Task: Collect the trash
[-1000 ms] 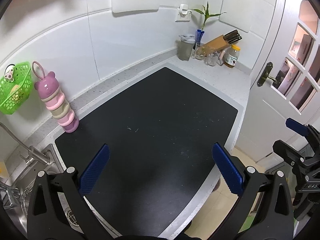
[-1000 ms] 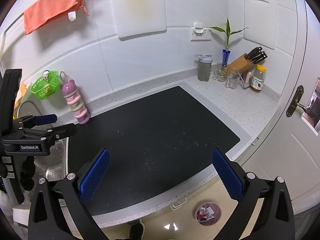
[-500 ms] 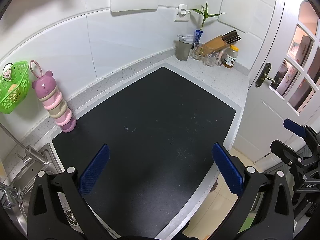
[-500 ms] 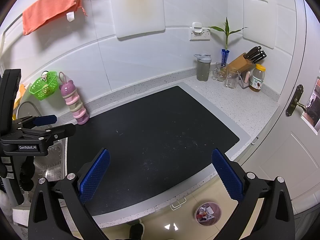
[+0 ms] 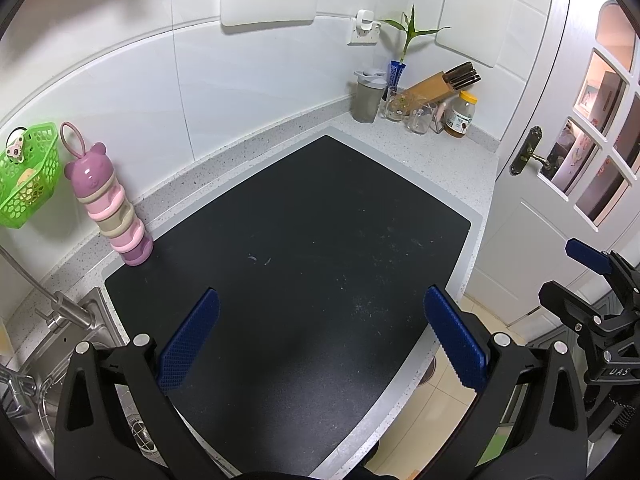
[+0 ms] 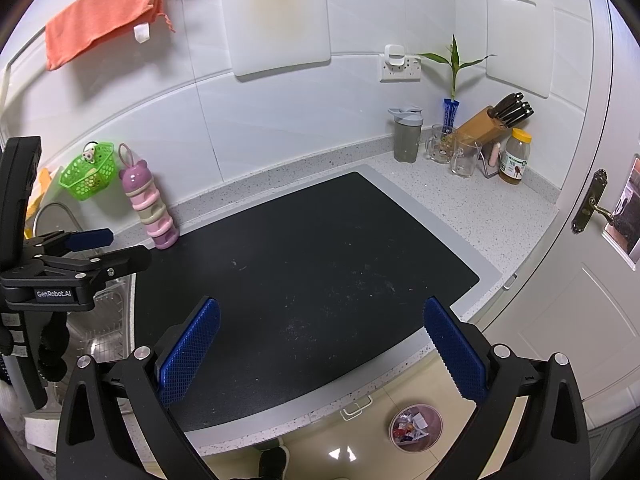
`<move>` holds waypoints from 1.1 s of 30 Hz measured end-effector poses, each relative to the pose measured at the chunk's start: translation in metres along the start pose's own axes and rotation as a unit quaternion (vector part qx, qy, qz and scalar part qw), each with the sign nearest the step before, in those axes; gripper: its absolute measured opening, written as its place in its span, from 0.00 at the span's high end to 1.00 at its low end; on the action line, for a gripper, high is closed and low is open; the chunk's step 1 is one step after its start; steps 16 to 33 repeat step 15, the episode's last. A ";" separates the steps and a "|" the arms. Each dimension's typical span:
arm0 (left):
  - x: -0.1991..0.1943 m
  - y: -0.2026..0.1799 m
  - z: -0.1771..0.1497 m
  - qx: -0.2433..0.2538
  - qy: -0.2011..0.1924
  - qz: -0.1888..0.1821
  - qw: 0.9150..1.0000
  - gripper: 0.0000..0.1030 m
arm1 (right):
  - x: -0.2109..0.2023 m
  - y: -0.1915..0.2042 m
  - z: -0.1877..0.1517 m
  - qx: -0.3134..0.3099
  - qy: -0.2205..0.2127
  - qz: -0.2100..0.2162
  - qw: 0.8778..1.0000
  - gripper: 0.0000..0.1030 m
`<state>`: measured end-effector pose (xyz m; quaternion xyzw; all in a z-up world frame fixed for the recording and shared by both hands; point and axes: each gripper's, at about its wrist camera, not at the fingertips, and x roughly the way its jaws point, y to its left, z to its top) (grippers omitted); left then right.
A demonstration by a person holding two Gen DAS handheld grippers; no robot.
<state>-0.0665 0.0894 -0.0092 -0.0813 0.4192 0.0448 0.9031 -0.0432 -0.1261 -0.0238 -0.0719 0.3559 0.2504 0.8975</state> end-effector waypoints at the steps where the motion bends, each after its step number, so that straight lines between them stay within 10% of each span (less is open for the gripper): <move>1: 0.000 0.001 0.000 0.000 0.001 0.000 1.000 0.03 | 0.000 0.000 0.000 0.000 0.000 0.000 1.000 0.05; 33: -0.001 0.004 0.001 -0.005 0.000 0.002 1.000 0.03 | 0.001 0.001 -0.001 0.000 0.000 0.000 1.000 0.06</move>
